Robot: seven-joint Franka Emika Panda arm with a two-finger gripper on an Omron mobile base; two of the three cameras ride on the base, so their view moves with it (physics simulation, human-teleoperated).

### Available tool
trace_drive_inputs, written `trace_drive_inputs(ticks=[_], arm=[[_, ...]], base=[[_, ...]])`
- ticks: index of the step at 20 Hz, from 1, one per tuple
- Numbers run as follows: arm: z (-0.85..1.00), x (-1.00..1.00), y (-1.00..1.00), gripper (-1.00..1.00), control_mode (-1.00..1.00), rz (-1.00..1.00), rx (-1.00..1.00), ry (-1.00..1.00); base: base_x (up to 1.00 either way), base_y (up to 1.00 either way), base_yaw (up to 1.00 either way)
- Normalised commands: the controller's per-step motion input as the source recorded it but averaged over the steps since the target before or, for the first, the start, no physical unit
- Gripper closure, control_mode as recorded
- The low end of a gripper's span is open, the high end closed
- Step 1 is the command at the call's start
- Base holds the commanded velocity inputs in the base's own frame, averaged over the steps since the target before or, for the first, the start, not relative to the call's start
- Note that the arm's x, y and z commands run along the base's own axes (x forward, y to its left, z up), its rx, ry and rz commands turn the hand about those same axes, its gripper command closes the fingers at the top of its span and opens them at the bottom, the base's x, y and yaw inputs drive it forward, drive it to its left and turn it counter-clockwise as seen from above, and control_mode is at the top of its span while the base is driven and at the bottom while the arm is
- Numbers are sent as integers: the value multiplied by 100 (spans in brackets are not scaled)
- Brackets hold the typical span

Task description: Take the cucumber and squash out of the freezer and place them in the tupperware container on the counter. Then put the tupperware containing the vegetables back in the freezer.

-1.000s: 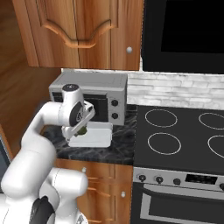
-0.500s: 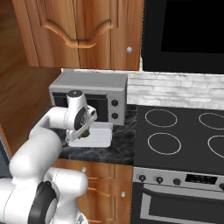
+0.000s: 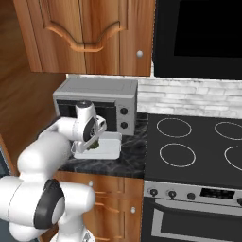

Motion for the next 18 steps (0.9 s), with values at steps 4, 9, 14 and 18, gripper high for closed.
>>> trace_drive_inputs(ticks=[4, 9, 14, 18], arm=[[-20, 21, 0, 100, -100, 0, 0, 0], [-12, 20, 0, 100, -100, 0, 0, 0], [-9, 23, 0, 100, -100, 0, 0, 0], [-11, 6, 0, 100, -100, 0, 0, 0]], base=[[0, 0, 0], [0, 0, 0], [0, 0, 0], [0, 0, 0]])
